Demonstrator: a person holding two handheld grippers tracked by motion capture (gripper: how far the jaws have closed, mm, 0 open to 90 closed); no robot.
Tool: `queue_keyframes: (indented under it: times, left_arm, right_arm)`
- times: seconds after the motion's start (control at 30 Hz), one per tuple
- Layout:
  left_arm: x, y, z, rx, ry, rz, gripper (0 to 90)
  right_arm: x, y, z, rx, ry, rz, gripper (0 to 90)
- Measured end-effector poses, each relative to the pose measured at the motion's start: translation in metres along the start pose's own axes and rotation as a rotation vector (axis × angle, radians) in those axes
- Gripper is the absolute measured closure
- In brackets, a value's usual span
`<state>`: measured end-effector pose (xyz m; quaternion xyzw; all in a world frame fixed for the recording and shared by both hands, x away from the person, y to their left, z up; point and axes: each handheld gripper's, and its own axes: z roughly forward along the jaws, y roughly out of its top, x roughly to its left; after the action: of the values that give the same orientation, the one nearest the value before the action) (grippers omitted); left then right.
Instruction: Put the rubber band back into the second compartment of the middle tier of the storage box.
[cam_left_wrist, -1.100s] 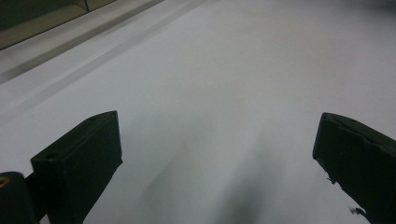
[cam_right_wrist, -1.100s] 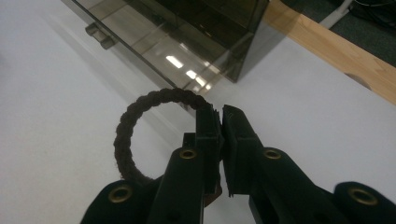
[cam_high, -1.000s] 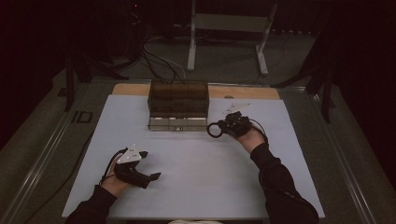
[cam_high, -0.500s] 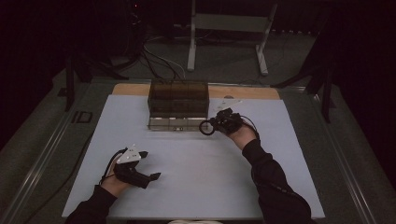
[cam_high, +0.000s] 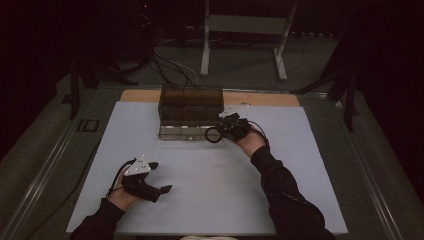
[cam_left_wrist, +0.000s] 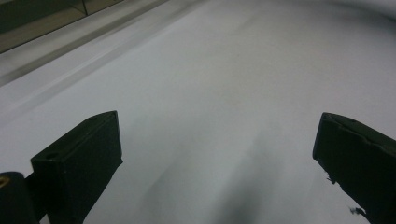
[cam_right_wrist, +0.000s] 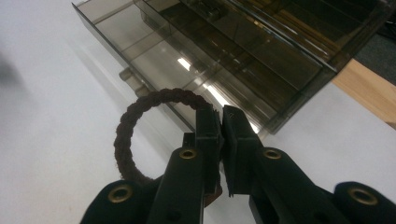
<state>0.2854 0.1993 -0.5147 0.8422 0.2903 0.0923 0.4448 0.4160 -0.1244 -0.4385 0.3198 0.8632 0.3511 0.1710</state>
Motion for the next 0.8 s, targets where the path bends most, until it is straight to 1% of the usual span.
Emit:
queue_keyframes:
  times: [0.17,0.47,0.57,0.8]
  left_arm:
    - [0.0,0.0,-0.001,-0.006,0.0,-0.002,2.6]
    - [0.0,0.0,-0.001,-0.008,-0.003,-0.003,2.7]
    - [0.0,0.0,-0.001,-0.009,-0.004,-0.001,2.6]
    - [0.001,0.0,-0.002,-0.008,-0.006,0.002,2.6]
  right_arm:
    - [0.004,0.008,0.008,0.0,0.014,0.003,85.8]
    - [0.009,0.019,0.022,-0.004,0.022,0.001,85.7]
    - [0.009,0.022,0.026,-0.009,0.02,0.01,85.7]
    - [0.01,0.029,0.038,-0.002,0.027,0.025,85.7]
